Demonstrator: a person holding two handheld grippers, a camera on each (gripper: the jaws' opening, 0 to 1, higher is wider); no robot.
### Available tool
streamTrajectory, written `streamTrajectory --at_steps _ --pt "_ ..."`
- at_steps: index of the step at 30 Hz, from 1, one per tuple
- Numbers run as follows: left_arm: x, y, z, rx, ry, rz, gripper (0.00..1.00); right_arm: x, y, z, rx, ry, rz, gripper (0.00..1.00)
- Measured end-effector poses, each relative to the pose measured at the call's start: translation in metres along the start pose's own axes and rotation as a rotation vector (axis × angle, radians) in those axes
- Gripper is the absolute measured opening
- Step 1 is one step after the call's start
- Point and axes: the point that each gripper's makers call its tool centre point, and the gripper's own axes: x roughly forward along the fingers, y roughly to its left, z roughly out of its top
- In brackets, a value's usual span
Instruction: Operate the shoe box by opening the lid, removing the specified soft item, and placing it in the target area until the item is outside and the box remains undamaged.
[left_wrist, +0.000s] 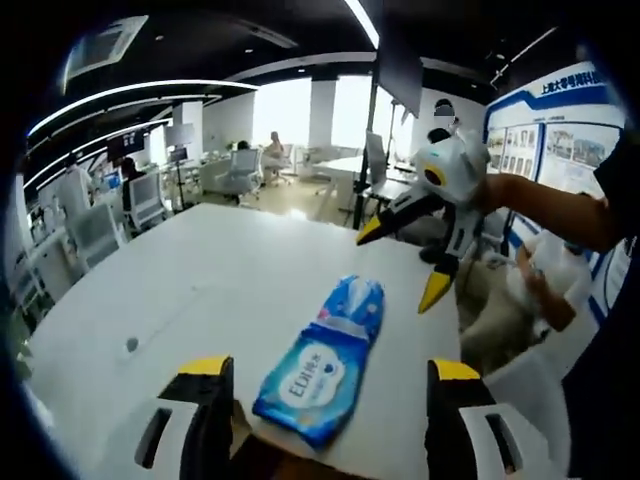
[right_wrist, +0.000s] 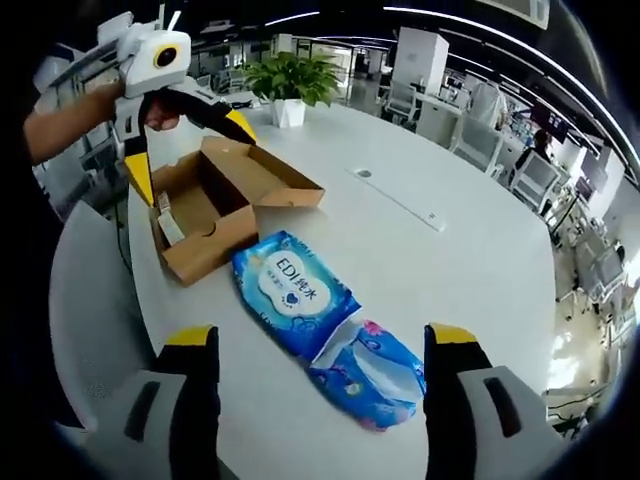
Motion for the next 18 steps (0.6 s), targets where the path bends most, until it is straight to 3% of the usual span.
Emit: streamTrajectory --at_steps 8,18 --pt "-0.039 0.01 -0.013 -0.025 -0.04 0.079 0.93 0.0 0.017 0.019 0.022 -0.047 0.01 0.9" --pt "-0.078 0.017 -0.04 -0.048 -0.041 0.154 1.0 0.006 0.039 0.035 0.001 -0.076 0.071 0.93"
